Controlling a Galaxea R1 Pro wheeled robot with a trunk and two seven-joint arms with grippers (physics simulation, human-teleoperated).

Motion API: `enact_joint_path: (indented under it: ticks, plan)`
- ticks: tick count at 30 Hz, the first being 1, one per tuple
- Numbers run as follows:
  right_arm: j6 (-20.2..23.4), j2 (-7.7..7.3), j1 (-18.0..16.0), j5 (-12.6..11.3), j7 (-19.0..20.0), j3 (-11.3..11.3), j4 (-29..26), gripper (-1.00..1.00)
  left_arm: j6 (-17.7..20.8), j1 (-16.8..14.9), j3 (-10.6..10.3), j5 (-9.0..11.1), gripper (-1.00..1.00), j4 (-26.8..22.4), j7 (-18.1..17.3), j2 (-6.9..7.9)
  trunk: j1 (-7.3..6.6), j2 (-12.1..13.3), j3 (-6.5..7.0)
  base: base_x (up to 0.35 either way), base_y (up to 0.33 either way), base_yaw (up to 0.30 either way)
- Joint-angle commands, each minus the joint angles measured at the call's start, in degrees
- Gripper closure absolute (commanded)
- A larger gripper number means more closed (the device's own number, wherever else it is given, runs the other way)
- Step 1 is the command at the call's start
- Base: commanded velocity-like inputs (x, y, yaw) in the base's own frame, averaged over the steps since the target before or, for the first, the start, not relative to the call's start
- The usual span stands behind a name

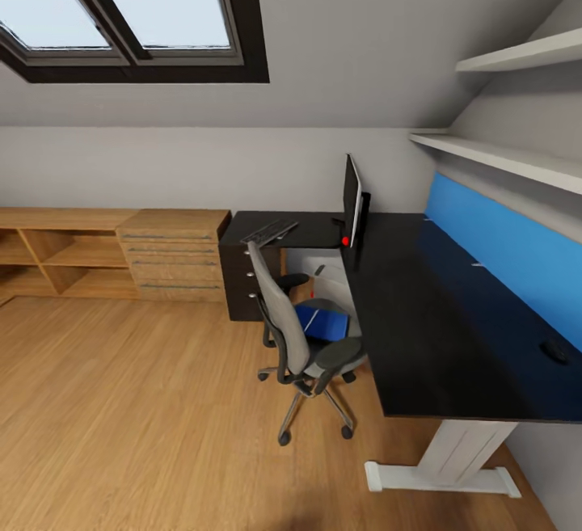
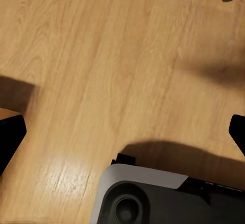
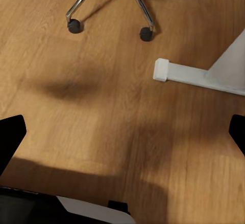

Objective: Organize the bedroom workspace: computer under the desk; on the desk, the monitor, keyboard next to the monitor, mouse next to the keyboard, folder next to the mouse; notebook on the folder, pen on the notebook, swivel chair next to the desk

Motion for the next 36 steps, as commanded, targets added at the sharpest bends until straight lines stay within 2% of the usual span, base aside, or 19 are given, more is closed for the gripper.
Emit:
enact_joint_path:
  ticks: [1,36]
  plan:
    - [-0.1,-0.01,0.0,0.5,-0.6,0.1,0.0,-1.0,-0.1,0.0,-0.2,0.5,-1.0,-0.1,0.0,0.01,0.01,-0.1,-0.08,-0.006,0.0,0.024]
    - [-0.2,-0.04,0.0,0.5,-0.6,0.1,0.0,-1.0,-0.1,0.0,-0.2,0.5,-1.0,-0.1,0.0,0.0,0.01,-0.1,-0.1,0.0,0.03,0.002]
